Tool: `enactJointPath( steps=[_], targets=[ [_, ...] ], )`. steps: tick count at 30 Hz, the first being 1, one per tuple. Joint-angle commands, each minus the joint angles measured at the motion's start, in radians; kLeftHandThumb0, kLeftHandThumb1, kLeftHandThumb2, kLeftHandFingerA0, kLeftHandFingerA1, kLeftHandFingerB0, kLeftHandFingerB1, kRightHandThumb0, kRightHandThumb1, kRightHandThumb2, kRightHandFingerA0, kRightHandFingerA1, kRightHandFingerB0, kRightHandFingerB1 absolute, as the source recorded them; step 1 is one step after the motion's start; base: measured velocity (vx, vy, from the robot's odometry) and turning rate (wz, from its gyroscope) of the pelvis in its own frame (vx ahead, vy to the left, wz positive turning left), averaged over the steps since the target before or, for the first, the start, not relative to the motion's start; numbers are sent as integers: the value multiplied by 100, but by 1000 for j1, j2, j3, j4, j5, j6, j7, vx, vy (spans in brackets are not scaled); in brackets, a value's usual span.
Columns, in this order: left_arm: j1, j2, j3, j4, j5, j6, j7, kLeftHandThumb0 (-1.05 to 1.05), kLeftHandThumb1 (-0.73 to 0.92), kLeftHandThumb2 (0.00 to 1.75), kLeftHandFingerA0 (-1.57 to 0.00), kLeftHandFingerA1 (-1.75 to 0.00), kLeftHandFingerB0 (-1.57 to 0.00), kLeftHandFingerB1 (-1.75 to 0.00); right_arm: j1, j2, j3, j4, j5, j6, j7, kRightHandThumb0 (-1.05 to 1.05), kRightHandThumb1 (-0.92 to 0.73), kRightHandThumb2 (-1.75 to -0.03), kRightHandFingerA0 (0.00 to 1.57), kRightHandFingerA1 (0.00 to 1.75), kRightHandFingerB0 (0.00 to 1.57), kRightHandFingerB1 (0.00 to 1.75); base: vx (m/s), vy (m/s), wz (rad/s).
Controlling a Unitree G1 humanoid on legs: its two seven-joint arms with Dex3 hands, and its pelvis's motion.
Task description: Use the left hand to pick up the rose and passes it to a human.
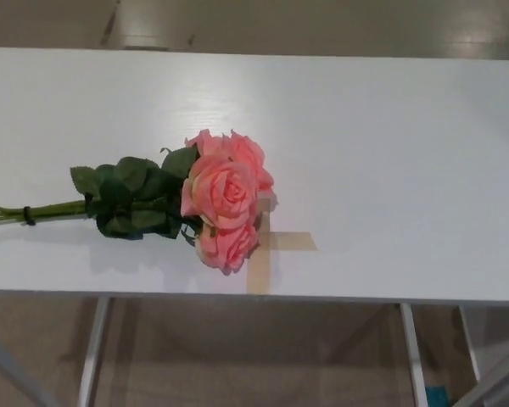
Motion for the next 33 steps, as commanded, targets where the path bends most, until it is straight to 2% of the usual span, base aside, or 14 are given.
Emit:
enactJointPath(
  steps=[1, 6, 8, 12, 13, 14, 15, 17, 18, 21, 25, 26, 32, 33],
  targets=[
    [2, 7, 7, 14, -15, -25, -15, -30, 50, 55, -79, -47, -51, -37, 0, -8, -11, 13, 14, -17, -8, -56, -71, -62, 62, 46, 51, 35, 0, 0, 0],
    [7, 6, 13, 11, -24, -35, -24, -31, 50, 55, -78, -46, -47, -36, 2, -6, -13, 15, 8, -17, -11, -56, -71, -62, 62, 46, 51, 36, 0, 0, 0],
    [7, 6, 11, 5, -27, -51, -56, -43, 40, 68, -67, -54, -36, -42, 3, -8, -5, 16, 0, -21, -13, -56, -71, -62, 62, 46, 51, 35, 0, 0, 0],
    [6, 23, -27, -5, 2, -56, -81, -37, 46, 54, -49, -39, -36, -32, 6, -8, -2, 14, 0, -24, -11, -56, -71, -62, 62, 46, 50, 35, 0, 0, 0],
    [11, 36, -43, -10, 14, -63, -91, -38, 46, 54, -45, -38, -34, -32, 8, -4, -1, 15, 0, -24, -11, -58, -58, -94, 54, 59, 42, 51, 0, 0, 0],
    [14, 47, -62, -18, 26, -73, -105, -53, 35, 68, -44, -46, -35, -42, 11, -3, 0, 14, 0, -26, -12, -58, -59, -94, 54, 59, 41, 51, 0, 0, 0],
    [18, 57, -79, -26, 34, -84, -121, -48, 38, 65, -43, -46, -33, -40, 14, -4, 1, 13, -1, -28, -15, -56, -71, -62, 62, 46, 49, 35, 0, 0, 0],
    [42, 89, -84, -62, 13, -134, -201, -40, 42, 53, -52, -39, -48, -35, 17, -8, 4, 13, -2, -29, -19, -56, -71, -63, 62, 46, 49, 35, 0, 0, 0],
    [62, 107, -68, -92, -20, -159, -257, -40, 41, 53, -53, -39, -53, -36, 16, -8, 4, 14, -1, -28, -19, -57, -58, -94, 54, 59, 41, 51, 0, 0, 0],
    [106, 122, -17, -182, -101, -172, -369, -40, 39, 52, -55, -40, -59, -38, 10, -14, 1, 14, 4, -25, -13, -57, -58, -94, 54, 59, 41, 51, 0, 0, 0],
    [164, 126, 11, -285, -144, -149, -435, -39, 38, 52, -56, -40, -61, -39, 12, -17, 4, 15, 3, -23, -9, -58, -58, -94, 54, 59, 41, 51, 0, 0, 0],
    [233, 128, 28, -408, -187, -144, -472, -39, 37, 52, -69, -43, -66, -40, 12, -18, 6, 15, 1, -23, -8, -55, -71, -62, 62, 46, 50, 35, 0, 0, 0],
    [401, 125, 72, -733, -286, -70, -555, -45, 33, 61, -67, -49, -64, -46, 16, -17, 11, 18, -4, -22, -10, -55, -72, -62, 61, 46, 50, 35, 0, 0, 0],
    [481, 153, 88, -894, -393, -21, -689, -35, 38, 52, -73, -44, -70, -42, 14, -16, 10, 20, -3, -16, -13, -58, -59, -94, 55, 59, 43, 52, 0, 0, 0]
  ],
)
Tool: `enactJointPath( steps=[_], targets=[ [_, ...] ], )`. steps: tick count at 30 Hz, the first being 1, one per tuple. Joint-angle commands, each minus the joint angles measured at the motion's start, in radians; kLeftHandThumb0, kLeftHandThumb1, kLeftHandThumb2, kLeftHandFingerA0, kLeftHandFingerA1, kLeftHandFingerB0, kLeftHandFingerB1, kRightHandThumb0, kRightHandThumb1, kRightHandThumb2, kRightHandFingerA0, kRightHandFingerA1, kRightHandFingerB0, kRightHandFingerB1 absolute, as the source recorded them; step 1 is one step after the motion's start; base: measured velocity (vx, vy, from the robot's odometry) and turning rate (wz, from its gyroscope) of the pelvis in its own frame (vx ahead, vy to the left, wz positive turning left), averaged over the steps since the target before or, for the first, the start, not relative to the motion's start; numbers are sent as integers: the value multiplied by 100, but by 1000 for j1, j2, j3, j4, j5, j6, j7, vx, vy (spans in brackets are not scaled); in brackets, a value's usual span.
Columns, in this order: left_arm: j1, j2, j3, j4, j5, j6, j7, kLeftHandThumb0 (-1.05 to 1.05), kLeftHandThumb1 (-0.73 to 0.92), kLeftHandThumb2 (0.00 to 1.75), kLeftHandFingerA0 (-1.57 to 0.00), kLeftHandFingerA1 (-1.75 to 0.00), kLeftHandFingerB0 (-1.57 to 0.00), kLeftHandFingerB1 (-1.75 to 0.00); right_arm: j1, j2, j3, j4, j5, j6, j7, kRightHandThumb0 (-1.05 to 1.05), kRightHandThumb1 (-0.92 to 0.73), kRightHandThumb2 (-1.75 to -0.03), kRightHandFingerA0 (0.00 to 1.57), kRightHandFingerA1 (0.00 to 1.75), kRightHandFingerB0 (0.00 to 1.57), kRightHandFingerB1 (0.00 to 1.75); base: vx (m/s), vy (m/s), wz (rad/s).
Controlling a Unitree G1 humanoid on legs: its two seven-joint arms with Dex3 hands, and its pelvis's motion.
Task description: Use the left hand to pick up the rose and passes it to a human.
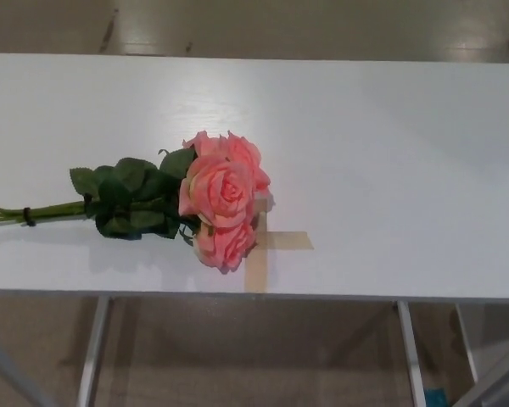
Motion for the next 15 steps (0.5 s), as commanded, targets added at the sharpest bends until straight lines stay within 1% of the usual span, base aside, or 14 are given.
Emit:
enactJointPath(
  steps=[1, 3, 4, 5, 6, 7, 11, 12, 13, 14, 15],
  targets=[
    [270, 59, 70, -496, -332, 112, -428, -35, 38, 52, -73, -44, -70, -42, 9, -15, 2, 9, 0, 4, -7, -58, -59, -94, 55, 59, 43, 52, 0, 0, 0],
    [277, 57, 74, -513, -334, 124, -427, -35, 38, 52, -73, -44, -70, -42, 9, -15, 2, 9, 0, 4, -7, -58, -59, -94, 55, 59, 43, 52, 0, 0, 0],
    [295, 94, 91, -581, -456, 158, -618, -30, 39, 52, -73, -45, -70, -42, 7, -13, 4, 9, -1, 5, -9, -56, -72, -63, 62, 48, 51, 36, 0, 0, 0],
    [304, 109, 99, -613, -510, 175, -699, -30, 39, 52, -73, -45, -70, -42, 5, -12, 4, 8, -2, 5, -10, -56, -72, -63, 62, 48, 51, 36, 0, 0, 0],
    [319, 123, 110, -684, -584, 208, -778, -38, 36, 60, -70, -50, -65, -46, 6, -11, 7, 8, -4, 1, -9, -55, -72, -63, 62, 48, 51, 35, 0, 0, 0],
    [330, 131, 121, -731, -626, 240, -805, -29, 40, 52, -72, -45, -65, -41, 6, -10, 9, 8, -6, -1, -8, -55, -72, -62, 62, 48, 51, 35, 0, 0, 0],
    [334, 129, 131, -746, -631, 257, -810, -29, 40, 52, -72, -45, -65, -41, 5, -9, 10, 8, -6, 0, -8, -55, -72, -62, 62, 48, 51, 35, 0, 0, 0],
    [357, 141, 176, -872, -710, 304, -767, -33, 39, 52, -66, -44, -56, -38, 7, -8, 12, 7, -7, 0, -7, -55, -72, -63, 63, 48, 51, 36, 0, 0, 0],
    [367, 142, 207, -950, -751, 318, -729, -40, 36, 60, -59, -48, -53, -43, 7, -7, 12, 7, -6, 2, -7, -55, -72, -63, 63, 48, 51, 36, 0, 0, 0],
    [367, 135, 223, -987, -764, 308, -699, -40, 36, 60, -59, -48, -53, -43, 5, -7, 12, 7, -6, 4, -8, -55, -72, -63, 63, 48, 51, 36, 0, 0, 0],
    [368, 134, 225, -990, -764, 311, -699, -40, 36, 60, -59, -48, -53, -43, 5, -7, 12, 7, -5, 4, -8, -55, -72, -63, 63, 48, 51, 36, 0, 0, 0]
  ],
)
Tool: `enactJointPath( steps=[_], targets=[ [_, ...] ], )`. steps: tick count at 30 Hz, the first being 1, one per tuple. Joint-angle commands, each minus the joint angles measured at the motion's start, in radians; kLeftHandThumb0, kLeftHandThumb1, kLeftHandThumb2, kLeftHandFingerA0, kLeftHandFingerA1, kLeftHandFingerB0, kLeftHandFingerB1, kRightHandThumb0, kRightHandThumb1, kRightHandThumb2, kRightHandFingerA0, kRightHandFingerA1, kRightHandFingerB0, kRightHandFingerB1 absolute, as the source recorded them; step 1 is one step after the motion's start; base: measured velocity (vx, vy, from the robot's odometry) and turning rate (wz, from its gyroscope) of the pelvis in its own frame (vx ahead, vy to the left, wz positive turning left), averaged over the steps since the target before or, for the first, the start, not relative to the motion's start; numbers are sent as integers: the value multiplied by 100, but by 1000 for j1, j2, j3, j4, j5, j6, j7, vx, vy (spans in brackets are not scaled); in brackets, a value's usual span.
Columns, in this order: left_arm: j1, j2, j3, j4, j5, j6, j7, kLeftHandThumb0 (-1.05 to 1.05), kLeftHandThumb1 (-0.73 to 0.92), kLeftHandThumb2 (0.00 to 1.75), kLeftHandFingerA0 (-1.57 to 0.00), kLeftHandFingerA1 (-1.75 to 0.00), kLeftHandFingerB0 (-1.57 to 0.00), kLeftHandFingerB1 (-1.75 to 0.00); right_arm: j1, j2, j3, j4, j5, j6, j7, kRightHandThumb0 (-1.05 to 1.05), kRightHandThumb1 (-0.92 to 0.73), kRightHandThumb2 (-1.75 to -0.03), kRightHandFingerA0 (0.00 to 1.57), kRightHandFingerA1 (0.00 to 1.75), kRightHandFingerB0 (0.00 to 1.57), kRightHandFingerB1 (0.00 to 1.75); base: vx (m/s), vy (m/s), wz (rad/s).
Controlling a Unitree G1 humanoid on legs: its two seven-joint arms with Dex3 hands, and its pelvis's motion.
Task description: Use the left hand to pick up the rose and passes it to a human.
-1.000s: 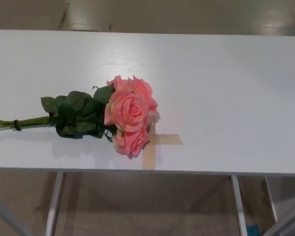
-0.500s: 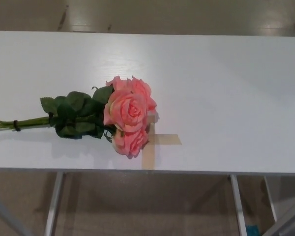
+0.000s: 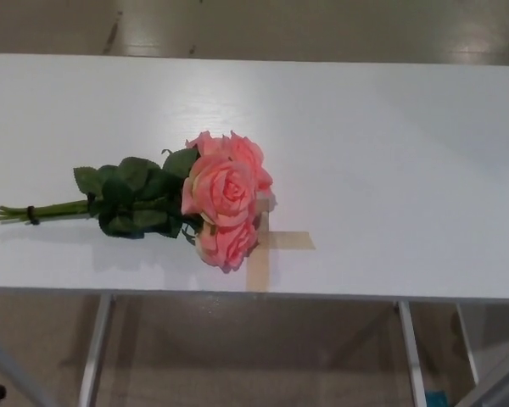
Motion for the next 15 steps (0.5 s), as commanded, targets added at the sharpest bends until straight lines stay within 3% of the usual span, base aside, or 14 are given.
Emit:
enactJointPath(
  steps=[1, 11, 12, 15],
  targets=[
    [153, 113, 145, -505, -562, 244, -437, -40, 36, 60, -59, -48, -53, -43, 6, -7, 7, 7, -3, 4, -8, -55, -72, -63, 63, 48, 51, 36, 0, 0, 0],
    [96, 104, 212, -639, -595, 237, -334, -45, 35, 62, -49, -45, -44, -41, 5, -5, 13, 5, -5, 4, -6, -55, -72, -63, 63, 48, 50, 35, 0, 0, 0],
    [44, 98, 215, -656, -606, 227, -293, -38, 39, 52, -49, -38, -45, -35, 7, -4, 13, 7, -5, 4, -9, -54, -72, -63, 63, 48, 50, 35, 0, 0, 0],
    [38, 94, 222, -665, -609, 237, -290, -38, 39, 52, -49, -38, -45, -35, 7, -4, 13, 7, -5, 4, -10, -54, -72, -63, 63, 48, 50, 35, 0, 0, 0]
  ],
)
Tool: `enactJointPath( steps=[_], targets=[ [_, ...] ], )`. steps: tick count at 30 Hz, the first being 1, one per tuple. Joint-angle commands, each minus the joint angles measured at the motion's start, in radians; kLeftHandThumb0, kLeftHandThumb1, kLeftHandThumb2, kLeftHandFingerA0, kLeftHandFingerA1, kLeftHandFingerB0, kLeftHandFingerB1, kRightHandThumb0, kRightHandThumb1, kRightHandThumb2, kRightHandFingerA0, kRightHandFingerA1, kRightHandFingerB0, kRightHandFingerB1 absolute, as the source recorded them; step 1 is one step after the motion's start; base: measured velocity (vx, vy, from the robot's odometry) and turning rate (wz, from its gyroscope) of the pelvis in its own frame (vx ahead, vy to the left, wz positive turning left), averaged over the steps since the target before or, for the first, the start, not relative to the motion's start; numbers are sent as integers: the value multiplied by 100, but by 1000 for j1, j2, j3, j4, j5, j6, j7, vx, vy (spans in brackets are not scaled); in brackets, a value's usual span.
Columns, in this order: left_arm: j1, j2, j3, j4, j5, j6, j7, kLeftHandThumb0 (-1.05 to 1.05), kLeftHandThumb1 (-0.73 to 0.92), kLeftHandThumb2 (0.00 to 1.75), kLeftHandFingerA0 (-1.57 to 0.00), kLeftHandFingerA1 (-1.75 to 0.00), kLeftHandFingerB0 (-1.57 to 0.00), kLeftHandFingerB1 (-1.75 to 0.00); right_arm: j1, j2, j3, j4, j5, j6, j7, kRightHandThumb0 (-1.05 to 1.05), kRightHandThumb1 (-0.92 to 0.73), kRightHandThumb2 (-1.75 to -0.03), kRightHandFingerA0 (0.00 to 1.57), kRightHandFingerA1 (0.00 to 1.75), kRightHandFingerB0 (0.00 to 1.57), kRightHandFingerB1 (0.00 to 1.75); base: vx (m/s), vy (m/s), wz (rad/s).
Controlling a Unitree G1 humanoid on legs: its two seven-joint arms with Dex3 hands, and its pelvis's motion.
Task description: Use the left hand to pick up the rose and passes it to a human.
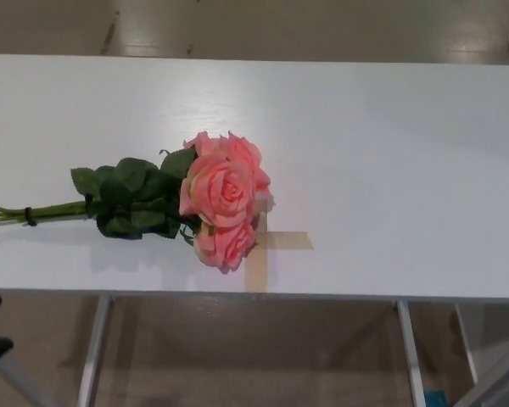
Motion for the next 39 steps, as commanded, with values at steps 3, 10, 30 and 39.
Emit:
enactJointPath(
  steps=[3, 10, 30, 39],
  targets=[
    [-85, 43, 95, -252, -308, 112, -29, -46, 35, 61, -45, -43, -36, -38, 9, -6, 8, 8, -6, 1, -7, -54, -72, -62, 63, 48, 52, 36, 0, 0, 0],
    [-256, 65, 59, -257, -108, 120, 119, -55, 36, 64, -40, -40, -31, -39, 3, -7, 7, 8, -1, 5, -4, -54, -72, -62, 63, 48, 53, 36, 0, 0, 1],
    [-766, 218, -377, 159, 491, 10, 270, -29, 18, 81, -7, -50, -7, -49, 2, -3, 12, 10, -1, 10, -10, -54, -72, -62, 64, 49, 54, 36, 0, 0, 0],
    [-1006, 180, -670, 329, 797, 164, 398, -32, 18, 80, 0, -48, 0, -47, 3, -1, 15, 7, -1, 7, -7, -54, -72, -62, 64, 49, 54, 36, 0, 0, 0]
  ],
)
